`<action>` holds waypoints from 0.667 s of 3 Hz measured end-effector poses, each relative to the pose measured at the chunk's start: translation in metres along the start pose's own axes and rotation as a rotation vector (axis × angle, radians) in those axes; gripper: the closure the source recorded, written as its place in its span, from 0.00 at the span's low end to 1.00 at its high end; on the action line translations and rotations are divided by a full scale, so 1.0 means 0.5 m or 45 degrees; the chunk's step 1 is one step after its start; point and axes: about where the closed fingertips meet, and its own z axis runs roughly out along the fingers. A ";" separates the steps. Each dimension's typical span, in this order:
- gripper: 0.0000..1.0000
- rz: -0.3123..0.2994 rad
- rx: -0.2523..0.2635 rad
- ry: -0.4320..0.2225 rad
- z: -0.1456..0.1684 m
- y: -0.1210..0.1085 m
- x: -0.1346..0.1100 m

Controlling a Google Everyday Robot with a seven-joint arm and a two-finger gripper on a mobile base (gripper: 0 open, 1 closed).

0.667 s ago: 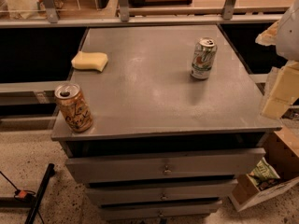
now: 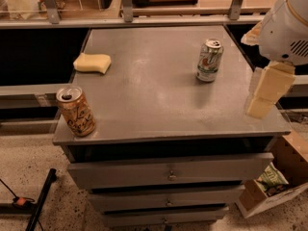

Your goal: Knock orange can over

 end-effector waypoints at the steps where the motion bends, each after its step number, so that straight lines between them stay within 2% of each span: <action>1: 0.00 -0.113 -0.043 -0.113 0.057 -0.014 -0.121; 2: 0.00 -0.230 -0.106 -0.261 0.121 -0.010 -0.272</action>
Offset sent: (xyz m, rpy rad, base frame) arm 0.0665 0.2326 -0.0394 0.2692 0.0174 0.3928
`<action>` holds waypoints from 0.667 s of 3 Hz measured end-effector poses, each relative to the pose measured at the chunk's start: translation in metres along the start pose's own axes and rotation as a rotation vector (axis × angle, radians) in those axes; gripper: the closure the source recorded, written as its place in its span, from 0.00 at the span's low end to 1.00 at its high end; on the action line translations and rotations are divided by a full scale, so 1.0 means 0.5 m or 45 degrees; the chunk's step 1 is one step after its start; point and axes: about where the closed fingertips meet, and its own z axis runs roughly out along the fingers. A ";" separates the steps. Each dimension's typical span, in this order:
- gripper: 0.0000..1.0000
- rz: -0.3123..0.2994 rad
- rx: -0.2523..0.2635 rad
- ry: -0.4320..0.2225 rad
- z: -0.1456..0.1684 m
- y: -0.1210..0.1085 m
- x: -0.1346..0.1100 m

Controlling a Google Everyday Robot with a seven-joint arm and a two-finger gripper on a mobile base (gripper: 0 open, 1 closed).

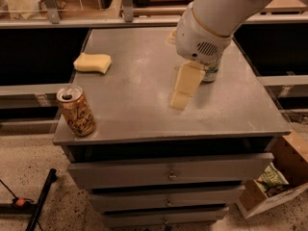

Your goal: Knock orange can over

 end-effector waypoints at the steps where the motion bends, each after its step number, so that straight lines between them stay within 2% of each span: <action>1: 0.00 -0.072 -0.058 -0.125 0.070 -0.005 -0.100; 2: 0.00 -0.093 -0.138 -0.315 0.126 -0.002 -0.171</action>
Offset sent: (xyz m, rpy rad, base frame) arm 0.0086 0.1530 -0.0312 0.4300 0.1552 0.2506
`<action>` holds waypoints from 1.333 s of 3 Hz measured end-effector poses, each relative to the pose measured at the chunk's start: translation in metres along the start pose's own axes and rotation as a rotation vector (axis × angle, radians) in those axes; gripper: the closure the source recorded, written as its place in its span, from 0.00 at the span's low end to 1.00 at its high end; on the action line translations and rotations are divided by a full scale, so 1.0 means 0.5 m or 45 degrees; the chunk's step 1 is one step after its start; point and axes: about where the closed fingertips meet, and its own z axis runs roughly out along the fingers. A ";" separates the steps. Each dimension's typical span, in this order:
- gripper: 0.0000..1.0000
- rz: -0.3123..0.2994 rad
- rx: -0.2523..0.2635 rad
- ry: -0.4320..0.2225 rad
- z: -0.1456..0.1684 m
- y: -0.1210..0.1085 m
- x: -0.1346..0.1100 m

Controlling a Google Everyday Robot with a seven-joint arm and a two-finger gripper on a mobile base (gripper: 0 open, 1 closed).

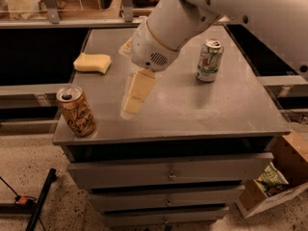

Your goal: Knock orange can over

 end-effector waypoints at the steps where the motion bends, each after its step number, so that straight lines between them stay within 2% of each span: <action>1: 0.00 0.014 -0.072 -0.252 0.056 0.004 -0.050; 2: 0.00 0.061 -0.150 -0.513 0.100 0.016 -0.095; 4: 0.00 0.136 -0.258 -0.867 0.155 0.051 -0.146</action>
Offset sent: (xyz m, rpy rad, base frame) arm -0.0183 0.0952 -0.0131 0.6332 0.2801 0.1417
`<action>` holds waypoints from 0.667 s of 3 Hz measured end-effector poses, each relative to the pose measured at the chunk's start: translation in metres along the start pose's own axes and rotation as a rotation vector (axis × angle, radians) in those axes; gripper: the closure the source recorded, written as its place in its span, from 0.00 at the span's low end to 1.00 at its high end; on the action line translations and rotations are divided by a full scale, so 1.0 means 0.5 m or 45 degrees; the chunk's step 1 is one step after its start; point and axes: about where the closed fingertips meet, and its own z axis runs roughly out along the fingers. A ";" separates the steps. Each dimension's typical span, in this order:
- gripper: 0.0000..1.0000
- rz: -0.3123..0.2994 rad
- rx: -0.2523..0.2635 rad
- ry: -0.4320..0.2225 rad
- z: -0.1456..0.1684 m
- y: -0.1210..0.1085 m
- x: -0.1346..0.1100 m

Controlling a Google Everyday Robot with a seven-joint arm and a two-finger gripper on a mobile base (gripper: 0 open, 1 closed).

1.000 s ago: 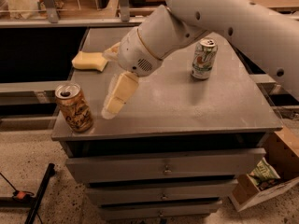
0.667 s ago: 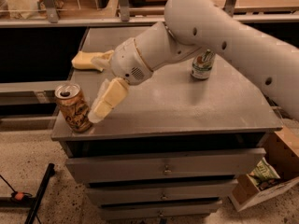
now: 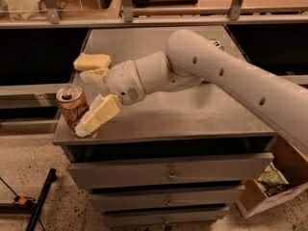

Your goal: Knock orange can over

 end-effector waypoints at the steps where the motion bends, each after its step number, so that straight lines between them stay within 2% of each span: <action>1: 0.00 -0.004 -0.004 -0.114 0.030 0.006 -0.002; 2: 0.18 -0.022 0.033 -0.162 0.054 0.011 -0.003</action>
Offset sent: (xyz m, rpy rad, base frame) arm -0.0116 0.0335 -0.0102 0.1749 -0.0145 -0.0695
